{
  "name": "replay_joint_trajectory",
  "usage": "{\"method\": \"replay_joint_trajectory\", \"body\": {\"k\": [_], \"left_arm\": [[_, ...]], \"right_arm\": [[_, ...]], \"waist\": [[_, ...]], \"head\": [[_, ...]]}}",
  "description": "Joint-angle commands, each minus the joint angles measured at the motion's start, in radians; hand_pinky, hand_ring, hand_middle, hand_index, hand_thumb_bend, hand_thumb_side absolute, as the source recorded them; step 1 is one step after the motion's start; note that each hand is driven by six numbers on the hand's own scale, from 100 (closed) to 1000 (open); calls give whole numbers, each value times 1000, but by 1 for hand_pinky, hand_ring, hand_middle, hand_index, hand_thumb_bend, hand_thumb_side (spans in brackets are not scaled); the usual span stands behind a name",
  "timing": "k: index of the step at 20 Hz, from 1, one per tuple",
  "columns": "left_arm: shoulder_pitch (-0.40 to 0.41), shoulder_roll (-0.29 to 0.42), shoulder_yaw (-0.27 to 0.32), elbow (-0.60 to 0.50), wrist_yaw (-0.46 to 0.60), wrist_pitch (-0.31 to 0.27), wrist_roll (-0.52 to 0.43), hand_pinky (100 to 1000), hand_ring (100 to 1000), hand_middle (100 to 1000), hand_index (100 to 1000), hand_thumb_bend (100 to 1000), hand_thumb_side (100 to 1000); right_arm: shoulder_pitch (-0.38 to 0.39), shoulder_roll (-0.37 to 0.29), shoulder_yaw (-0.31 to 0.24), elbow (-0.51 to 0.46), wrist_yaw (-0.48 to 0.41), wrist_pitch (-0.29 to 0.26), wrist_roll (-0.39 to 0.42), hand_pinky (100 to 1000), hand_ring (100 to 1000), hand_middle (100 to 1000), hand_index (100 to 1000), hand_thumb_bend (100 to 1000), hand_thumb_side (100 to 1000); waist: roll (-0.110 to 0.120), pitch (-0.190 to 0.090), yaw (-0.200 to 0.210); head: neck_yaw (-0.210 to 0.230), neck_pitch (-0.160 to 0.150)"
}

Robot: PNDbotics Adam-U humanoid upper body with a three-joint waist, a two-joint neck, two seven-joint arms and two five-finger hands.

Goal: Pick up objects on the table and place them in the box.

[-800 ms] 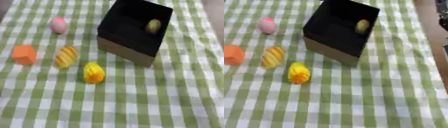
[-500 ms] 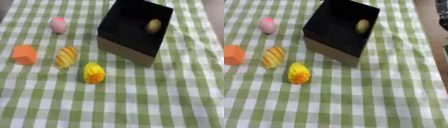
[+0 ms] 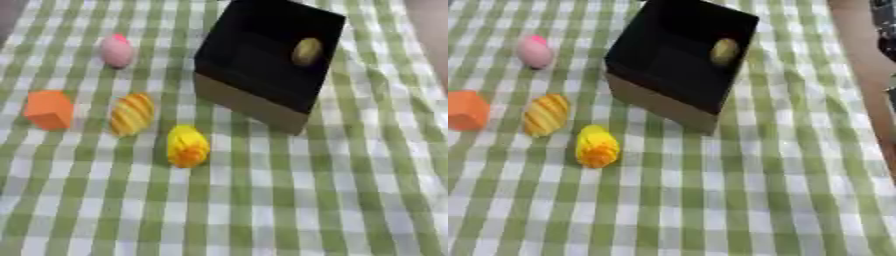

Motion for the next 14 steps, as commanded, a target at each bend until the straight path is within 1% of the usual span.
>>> {"method": "replay_joint_trajectory", "body": {"k": [1,4,6,8,10,14], "left_arm": [[27,124,12,50,-60,43,-85,794,796,756,856,353,637],[58,215,14,149,-93,66,-177,811,804,766,870,371,650],[66,265,13,215,-117,63,-239,827,815,780,876,393,662],[69,299,9,270,-137,48,-300,839,824,795,887,412,665],[67,324,5,320,-153,28,-362,849,832,804,898,441,644],[47,354,4,406,-170,-11,-451,862,847,821,911,477,619]], "right_arm": [[-7,-38,-3,-16,-4,-2,3,854,860,589,853,100,528],[-5,-44,-2,-16,-2,-4,5,854,860,590,853,100,528],[-5,-48,-1,-16,-2,-5,4,854,859,590,853,100,528],[-5,-52,0,-16,-2,-6,5,854,860,589,853,100,527],[-6,-54,3,-16,-1,-7,8,854,860,590,853,100,527],[-9,-59,5,-16,-3,-10,10,854,859,590,853,100,526]], "waist": [[5,-22,3],[8,-23,7],[9,-23,9],[10,-23,11],[11,-22,13],[12,-22,12]], "head": [[-6,2],[-10,3],[-11,5],[-11,5],[-11,5],[-13,9]]}}
